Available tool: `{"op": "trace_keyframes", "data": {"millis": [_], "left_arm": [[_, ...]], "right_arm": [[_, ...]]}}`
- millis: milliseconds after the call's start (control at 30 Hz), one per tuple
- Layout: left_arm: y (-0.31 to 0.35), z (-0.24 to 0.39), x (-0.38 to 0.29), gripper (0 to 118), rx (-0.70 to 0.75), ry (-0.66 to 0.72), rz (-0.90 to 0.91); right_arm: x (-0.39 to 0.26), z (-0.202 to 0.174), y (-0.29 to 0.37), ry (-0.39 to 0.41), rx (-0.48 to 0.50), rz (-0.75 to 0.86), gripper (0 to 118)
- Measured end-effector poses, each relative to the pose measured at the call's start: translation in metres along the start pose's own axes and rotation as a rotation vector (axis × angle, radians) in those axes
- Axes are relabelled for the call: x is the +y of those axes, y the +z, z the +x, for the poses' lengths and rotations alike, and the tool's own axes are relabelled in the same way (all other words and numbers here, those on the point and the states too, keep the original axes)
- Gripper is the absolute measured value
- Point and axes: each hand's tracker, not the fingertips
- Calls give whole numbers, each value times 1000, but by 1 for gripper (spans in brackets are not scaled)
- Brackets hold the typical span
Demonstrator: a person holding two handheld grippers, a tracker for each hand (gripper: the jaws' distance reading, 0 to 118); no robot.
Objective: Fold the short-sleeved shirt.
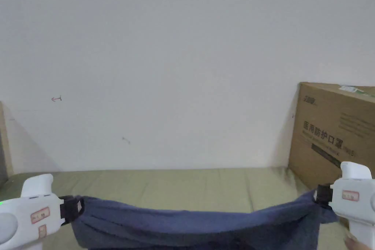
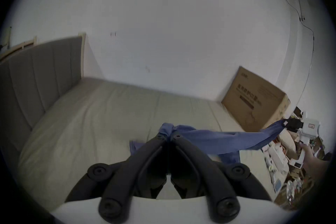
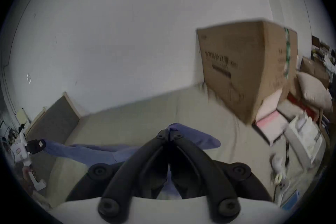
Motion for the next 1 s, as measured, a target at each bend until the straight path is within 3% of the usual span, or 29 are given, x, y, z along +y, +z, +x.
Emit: {"op": "trace_keyframes", "data": {"millis": [100,233,433,667,1000], "left_arm": [[23,-7,-54,0,4,2,-92],[57,-28,-119,0,4,11,-177],[124,-41,-188,0,1,20,-259],[174,-46,-231,0,-6,-23,-299],[200,-56,-262,1,-33,-7,-380]], "right_arm": [[-64,31,13,32,-26,-103,0],[-141,66,51,-26,-13,-212,0],[-215,101,116,-15,-6,-318,0],[-265,107,170,11,19,-395,0],[-304,119,176,-20,30,-525,0]]}}
